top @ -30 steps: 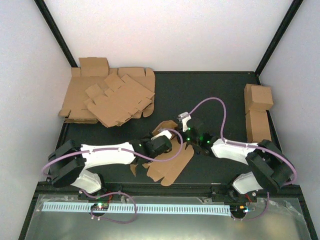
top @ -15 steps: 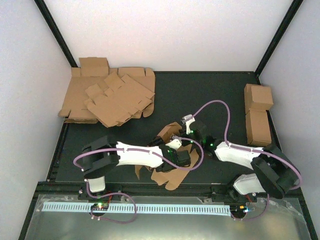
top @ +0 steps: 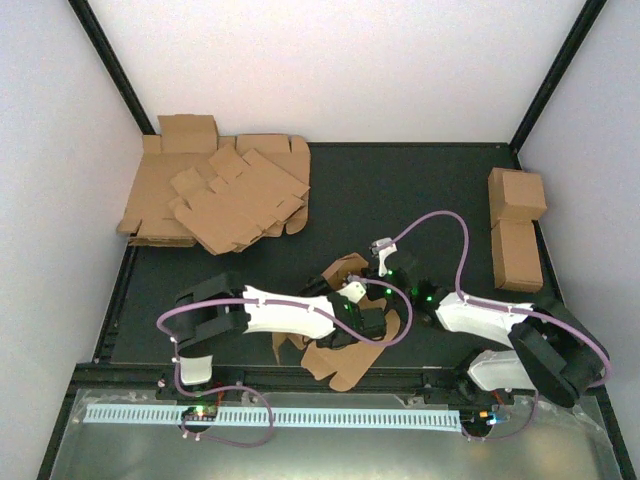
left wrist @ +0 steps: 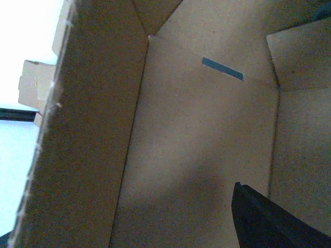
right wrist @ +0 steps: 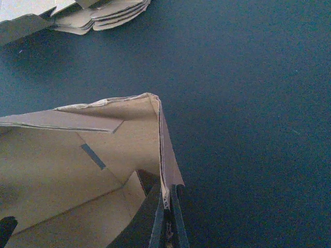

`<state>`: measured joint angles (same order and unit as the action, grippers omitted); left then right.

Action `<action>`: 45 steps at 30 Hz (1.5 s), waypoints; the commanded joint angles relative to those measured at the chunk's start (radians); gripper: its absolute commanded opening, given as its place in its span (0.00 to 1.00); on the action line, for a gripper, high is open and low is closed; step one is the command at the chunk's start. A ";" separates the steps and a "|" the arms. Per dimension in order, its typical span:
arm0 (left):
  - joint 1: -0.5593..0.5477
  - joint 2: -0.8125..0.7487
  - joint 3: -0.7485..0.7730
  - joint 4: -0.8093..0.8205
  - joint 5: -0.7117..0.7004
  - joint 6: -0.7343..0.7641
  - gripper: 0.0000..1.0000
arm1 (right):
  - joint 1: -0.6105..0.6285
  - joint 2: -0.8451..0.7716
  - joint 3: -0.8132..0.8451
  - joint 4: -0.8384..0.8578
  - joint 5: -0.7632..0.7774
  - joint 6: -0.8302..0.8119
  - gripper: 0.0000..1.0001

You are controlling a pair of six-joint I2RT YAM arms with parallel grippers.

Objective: Fold the paper box

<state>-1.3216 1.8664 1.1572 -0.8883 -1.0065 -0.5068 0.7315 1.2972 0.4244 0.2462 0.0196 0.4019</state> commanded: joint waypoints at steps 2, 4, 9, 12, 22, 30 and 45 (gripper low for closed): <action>-0.019 -0.006 0.060 0.003 0.032 -0.021 0.77 | 0.014 -0.003 -0.005 0.041 -0.013 0.050 0.06; -0.019 -0.034 0.061 0.015 0.065 -0.010 0.85 | 0.014 -0.005 -0.003 0.038 0.007 0.039 0.06; -0.004 -0.133 0.046 0.093 0.251 0.077 0.97 | 0.013 -0.026 -0.018 0.074 0.042 0.010 0.06; 0.019 -0.170 0.048 0.099 0.391 0.098 0.99 | 0.013 -0.040 -0.031 0.089 0.067 -0.002 0.06; 0.063 -0.271 0.117 0.059 0.635 0.129 0.99 | 0.014 -0.051 -0.044 0.102 0.098 -0.013 0.05; 0.087 -0.341 0.222 -0.015 0.704 0.131 0.99 | 0.016 -0.065 -0.048 0.096 0.116 -0.019 0.05; 0.428 -0.666 0.027 0.204 1.124 0.110 0.96 | 0.044 -0.164 -0.101 0.136 0.150 -0.064 0.05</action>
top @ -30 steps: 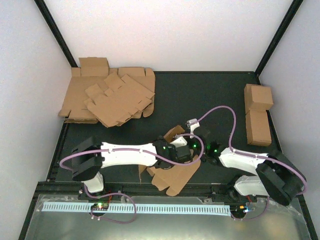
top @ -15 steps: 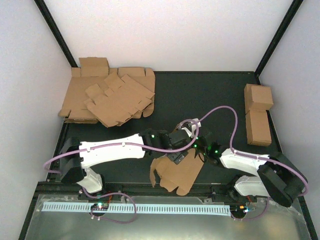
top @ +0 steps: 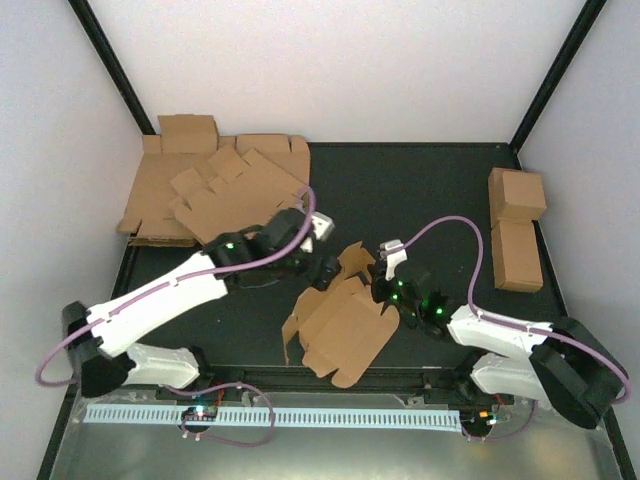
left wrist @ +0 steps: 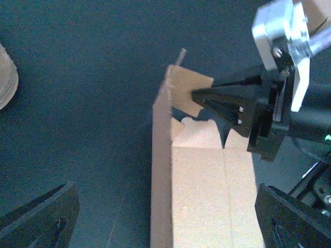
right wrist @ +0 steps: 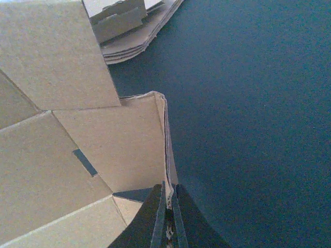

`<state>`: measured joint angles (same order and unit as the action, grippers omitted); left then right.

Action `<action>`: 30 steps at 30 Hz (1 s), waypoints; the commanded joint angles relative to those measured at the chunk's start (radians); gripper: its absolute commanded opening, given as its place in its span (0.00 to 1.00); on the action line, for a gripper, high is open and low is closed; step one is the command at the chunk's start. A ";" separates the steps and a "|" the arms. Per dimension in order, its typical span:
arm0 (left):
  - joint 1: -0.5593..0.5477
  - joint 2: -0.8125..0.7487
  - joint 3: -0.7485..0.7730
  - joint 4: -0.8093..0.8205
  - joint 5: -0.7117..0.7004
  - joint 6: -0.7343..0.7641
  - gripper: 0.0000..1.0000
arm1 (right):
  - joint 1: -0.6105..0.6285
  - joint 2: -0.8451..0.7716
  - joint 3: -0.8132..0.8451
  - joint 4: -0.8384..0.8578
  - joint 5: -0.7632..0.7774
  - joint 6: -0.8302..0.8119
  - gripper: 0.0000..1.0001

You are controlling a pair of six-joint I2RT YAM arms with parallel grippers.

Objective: Fold the paper box

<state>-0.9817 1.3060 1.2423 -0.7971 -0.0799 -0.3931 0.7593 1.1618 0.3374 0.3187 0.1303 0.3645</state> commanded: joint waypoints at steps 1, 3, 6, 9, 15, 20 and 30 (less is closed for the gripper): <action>0.118 -0.130 -0.084 0.136 0.238 -0.005 0.96 | 0.019 -0.029 -0.015 0.067 0.042 -0.028 0.06; 0.223 -0.162 -0.137 0.184 0.344 -0.019 0.94 | 0.022 -0.024 -0.012 0.067 0.045 -0.031 0.05; 0.335 -0.180 -0.209 0.225 0.459 -0.038 0.90 | 0.031 -0.017 -0.009 0.070 0.051 -0.035 0.05; 0.417 -0.178 -0.265 0.249 0.527 -0.039 0.83 | 0.034 -0.013 -0.009 0.071 0.054 -0.038 0.05; 0.482 -0.111 -0.313 0.240 0.632 -0.023 0.76 | 0.038 -0.012 -0.008 0.071 0.056 -0.039 0.05; 0.485 -0.091 -0.366 0.285 0.641 -0.027 0.70 | 0.040 -0.013 -0.006 0.071 0.057 -0.039 0.06; 0.516 -0.149 -0.344 0.319 0.680 -0.025 0.86 | 0.043 -0.001 0.000 0.072 0.049 -0.041 0.05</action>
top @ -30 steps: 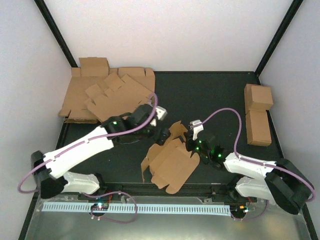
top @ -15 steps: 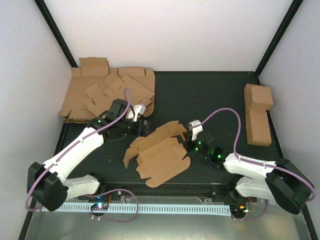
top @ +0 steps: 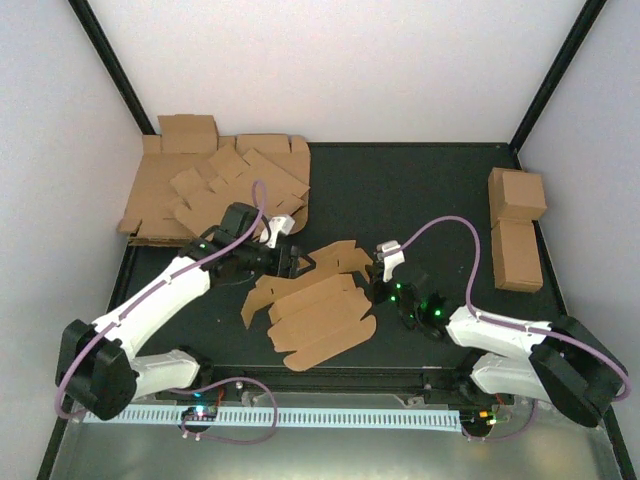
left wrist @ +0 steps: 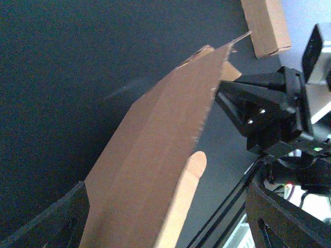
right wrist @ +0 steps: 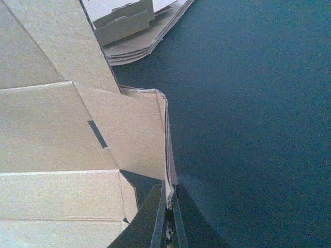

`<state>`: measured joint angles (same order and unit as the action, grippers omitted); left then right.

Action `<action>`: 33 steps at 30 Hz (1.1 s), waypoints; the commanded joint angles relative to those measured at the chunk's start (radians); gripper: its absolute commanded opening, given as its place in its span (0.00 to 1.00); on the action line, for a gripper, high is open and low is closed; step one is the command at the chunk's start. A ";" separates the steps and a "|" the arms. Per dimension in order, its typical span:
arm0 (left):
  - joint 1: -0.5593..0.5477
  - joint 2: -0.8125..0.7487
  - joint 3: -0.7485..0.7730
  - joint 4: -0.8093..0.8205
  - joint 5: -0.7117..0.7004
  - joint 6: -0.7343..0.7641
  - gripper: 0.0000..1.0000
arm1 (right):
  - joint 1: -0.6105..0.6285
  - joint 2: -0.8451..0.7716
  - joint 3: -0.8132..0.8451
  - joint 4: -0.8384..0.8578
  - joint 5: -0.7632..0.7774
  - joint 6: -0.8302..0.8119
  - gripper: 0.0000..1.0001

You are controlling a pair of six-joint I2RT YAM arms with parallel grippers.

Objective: Fold the paper box

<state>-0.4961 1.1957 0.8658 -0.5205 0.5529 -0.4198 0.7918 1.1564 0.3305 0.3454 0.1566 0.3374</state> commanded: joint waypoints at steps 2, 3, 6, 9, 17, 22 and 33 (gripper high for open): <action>0.063 -0.032 0.037 0.046 0.066 -0.002 0.85 | 0.012 0.005 0.007 0.047 0.023 -0.015 0.06; 0.075 -0.028 0.038 0.049 0.074 -0.003 0.84 | 0.013 0.006 0.008 0.046 0.022 -0.015 0.05; 0.102 -0.012 0.038 0.050 0.064 -0.003 0.80 | 0.018 0.008 0.009 0.047 0.023 -0.018 0.05; 0.120 0.011 0.038 0.040 0.033 0.006 0.74 | 0.022 0.012 0.013 0.047 0.025 -0.018 0.05; 0.145 0.044 0.044 0.058 0.015 0.015 0.66 | 0.028 0.018 0.018 0.045 0.032 -0.021 0.05; 0.176 0.020 0.063 0.058 0.016 0.020 0.71 | 0.030 0.020 0.018 0.044 0.032 -0.021 0.06; 0.212 0.075 0.074 0.011 -0.009 0.060 0.70 | 0.033 0.017 0.018 0.043 0.036 -0.024 0.05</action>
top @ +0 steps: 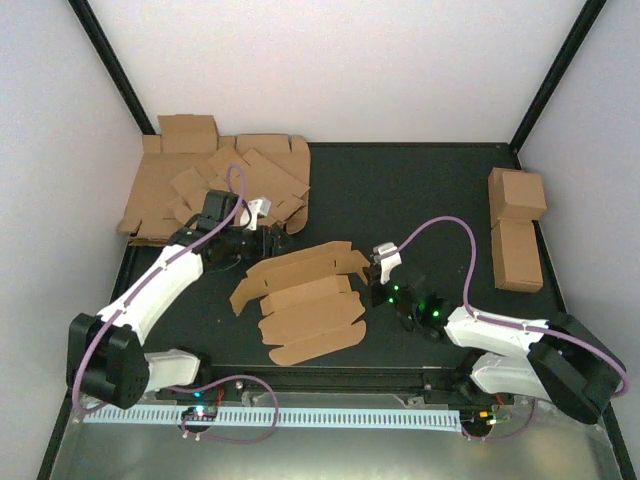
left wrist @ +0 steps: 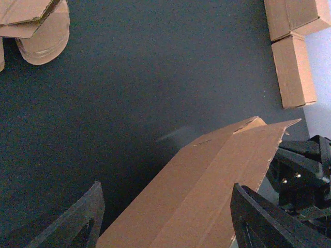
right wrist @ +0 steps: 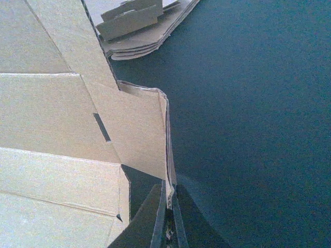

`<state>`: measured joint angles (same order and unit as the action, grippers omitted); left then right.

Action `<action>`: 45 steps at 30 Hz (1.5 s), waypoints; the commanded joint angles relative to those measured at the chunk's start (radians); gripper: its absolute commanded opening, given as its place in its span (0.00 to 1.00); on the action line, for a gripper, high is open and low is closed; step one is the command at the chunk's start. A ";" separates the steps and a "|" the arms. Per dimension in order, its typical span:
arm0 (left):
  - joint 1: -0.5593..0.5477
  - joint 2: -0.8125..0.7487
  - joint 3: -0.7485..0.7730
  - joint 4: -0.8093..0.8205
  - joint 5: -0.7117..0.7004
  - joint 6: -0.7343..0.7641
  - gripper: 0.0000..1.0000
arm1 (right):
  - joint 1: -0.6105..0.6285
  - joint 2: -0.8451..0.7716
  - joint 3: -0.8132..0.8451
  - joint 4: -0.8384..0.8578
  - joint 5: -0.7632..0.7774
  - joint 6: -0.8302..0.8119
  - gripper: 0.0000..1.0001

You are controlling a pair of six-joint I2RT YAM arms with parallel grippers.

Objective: Fold the paper box

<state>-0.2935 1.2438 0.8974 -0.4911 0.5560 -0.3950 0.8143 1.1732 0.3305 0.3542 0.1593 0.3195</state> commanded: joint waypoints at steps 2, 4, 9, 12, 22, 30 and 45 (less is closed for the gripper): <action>0.009 0.031 0.038 -0.031 -0.003 0.046 0.68 | 0.011 0.001 0.019 0.034 0.034 -0.006 0.05; 0.006 0.031 0.026 -0.041 0.010 0.061 0.68 | 0.011 0.002 0.019 0.034 0.035 -0.007 0.05; -0.026 0.005 -0.002 -0.073 0.016 0.102 0.68 | 0.014 0.008 0.023 0.032 0.036 -0.005 0.06; -0.051 -0.025 -0.023 -0.086 -0.003 0.114 0.70 | 0.013 0.015 0.028 0.030 0.037 -0.005 0.05; -0.145 -0.078 -0.090 -0.057 -0.039 0.117 0.73 | 0.020 0.036 0.041 0.020 0.050 -0.003 0.05; -0.259 -0.091 -0.151 0.057 -0.055 0.071 0.79 | 0.023 0.041 0.054 0.014 0.060 -0.003 0.05; -0.268 -0.162 -0.232 0.324 0.117 -0.147 0.94 | 0.031 0.036 0.051 0.034 0.053 -0.017 0.05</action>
<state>-0.5571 1.0813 0.6685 -0.2646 0.5869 -0.4767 0.8352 1.2179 0.3626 0.3531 0.1822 0.3149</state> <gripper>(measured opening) 0.938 0.053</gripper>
